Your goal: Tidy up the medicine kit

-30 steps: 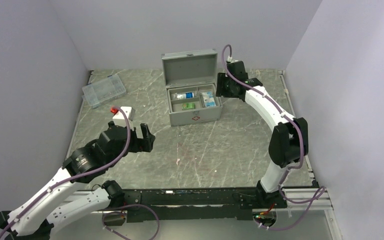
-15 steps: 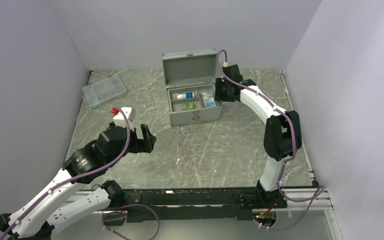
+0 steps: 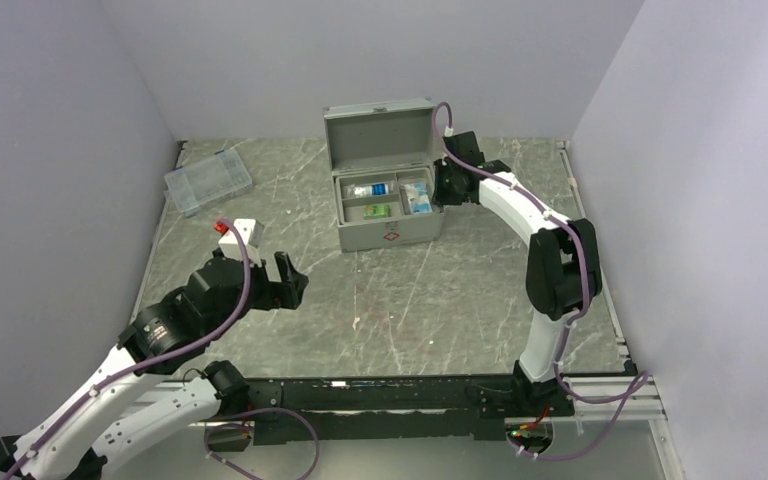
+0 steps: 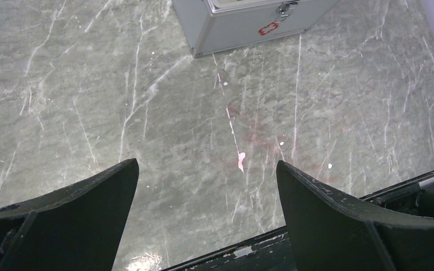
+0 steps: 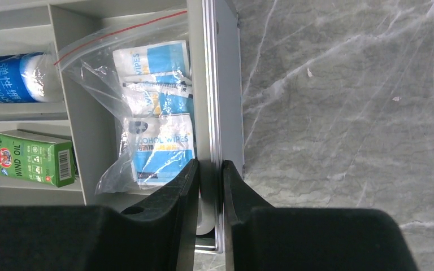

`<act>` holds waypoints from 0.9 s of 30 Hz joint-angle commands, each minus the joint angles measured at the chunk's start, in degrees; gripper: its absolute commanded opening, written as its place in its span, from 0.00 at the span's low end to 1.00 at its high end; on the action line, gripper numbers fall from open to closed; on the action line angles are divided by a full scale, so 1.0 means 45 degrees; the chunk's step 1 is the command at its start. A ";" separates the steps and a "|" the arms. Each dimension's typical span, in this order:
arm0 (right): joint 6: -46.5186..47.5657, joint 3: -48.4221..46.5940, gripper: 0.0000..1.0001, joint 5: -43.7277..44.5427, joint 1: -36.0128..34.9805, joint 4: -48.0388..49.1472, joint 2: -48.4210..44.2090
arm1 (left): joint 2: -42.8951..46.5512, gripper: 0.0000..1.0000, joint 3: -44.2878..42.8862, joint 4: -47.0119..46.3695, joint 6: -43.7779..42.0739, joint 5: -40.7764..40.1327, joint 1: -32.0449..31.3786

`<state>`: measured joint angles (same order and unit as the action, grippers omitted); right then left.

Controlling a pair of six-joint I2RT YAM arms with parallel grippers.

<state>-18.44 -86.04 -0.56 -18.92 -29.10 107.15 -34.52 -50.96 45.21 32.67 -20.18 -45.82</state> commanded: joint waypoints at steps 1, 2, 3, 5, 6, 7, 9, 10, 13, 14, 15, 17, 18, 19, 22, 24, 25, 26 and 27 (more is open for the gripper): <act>-0.0139 0.0509 0.08 -0.0188 0.0022 0.0506 -0.0446 | 0.0215 0.99 0.0065 -0.0012 0.0235 0.0089 0.0068; -0.0124 0.0639 0.07 -0.0206 0.0002 0.0559 -0.0552 | 0.0253 0.99 0.0073 0.0001 0.0238 0.0091 0.0068; -0.0122 0.0804 0.06 -0.0208 0.0004 0.0599 -0.0694 | 0.0292 0.99 0.0091 0.0018 0.0248 0.0081 0.0081; -0.0121 0.1151 0.05 -0.0199 -0.0007 0.0670 -0.0966 | 0.0380 0.99 0.0131 0.0086 0.0277 0.0066 0.0066; -0.0105 0.1347 0.04 -0.0208 -0.0036 0.0716 -0.1120 | 0.0417 0.99 0.0155 0.0094 0.0277 0.0071 0.0073; -0.0085 0.1522 0.04 -0.0181 -0.0093 0.0731 -0.1278 | 0.0447 0.99 0.0167 0.0117 0.0267 0.0062 0.0072; -0.0100 0.1976 0.03 -0.0118 -0.0232 0.0767 -0.1680 | 0.0517 0.99 0.0194 0.0123 0.0279 0.0057 0.0072; -0.0117 0.2224 0.03 -0.0080 -0.0311 0.0833 -0.1873 | 0.0537 0.99 0.0216 0.0131 0.0278 0.0063 0.0071; -0.0202 0.3057 0.03 0.0079 -0.0606 0.0937 -0.2656 | 0.0609 0.99 0.0249 0.0152 0.0287 0.0072 0.0081; -0.0242 0.3345 0.03 0.0089 -0.0704 0.0966 -0.2913 | 0.0629 0.99 0.0267 0.0166 0.0278 0.0062 0.0072; -0.0271 0.3635 0.03 0.0102 -0.0807 0.1004 -0.3165 | 0.0639 0.99 0.0284 0.0168 0.0297 0.0084 0.0079; -0.0400 0.4264 0.02 0.0308 -0.1064 0.1120 -0.3727 | 0.0678 0.99 0.0334 0.0139 0.0298 0.0119 0.0076; -0.0454 0.4653 0.02 0.0420 -0.1220 0.1143 -0.4031 | 0.0684 0.99 0.0361 0.0120 0.0297 0.0121 0.0076; -0.0478 0.4941 0.02 0.0500 -0.1438 0.1153 -0.4281 | 0.0697 0.99 0.0393 0.0081 0.0287 0.0124 0.0077; -0.0590 0.5602 0.02 0.1007 -0.2094 0.1002 -0.4917 | 0.0656 0.99 0.0453 0.0027 0.0280 0.0136 0.0084; -0.0735 0.6074 0.02 0.1094 -0.2422 0.1013 -0.5409 | 0.0624 0.99 0.0475 -0.0021 0.0261 0.0151 0.0076; -0.0858 0.6322 0.02 0.1197 -0.2596 0.1015 -0.5635 | 0.0604 0.99 0.0503 -0.0072 0.0244 0.0167 0.0067; -0.0980 0.6593 0.02 0.1233 -0.2759 0.1054 -0.5910 | 0.0592 0.99 0.0538 -0.0099 0.0246 0.0162 0.0071; -0.1115 0.6885 0.02 0.1212 -0.2875 0.1130 -0.6176 | 0.0591 0.99 0.0577 -0.0117 0.0239 0.0171 0.0081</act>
<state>-22.39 -59.07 5.98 -28.73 -22.59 84.18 -31.73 -48.82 45.74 32.86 -20.16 -45.78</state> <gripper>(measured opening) 0.197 0.989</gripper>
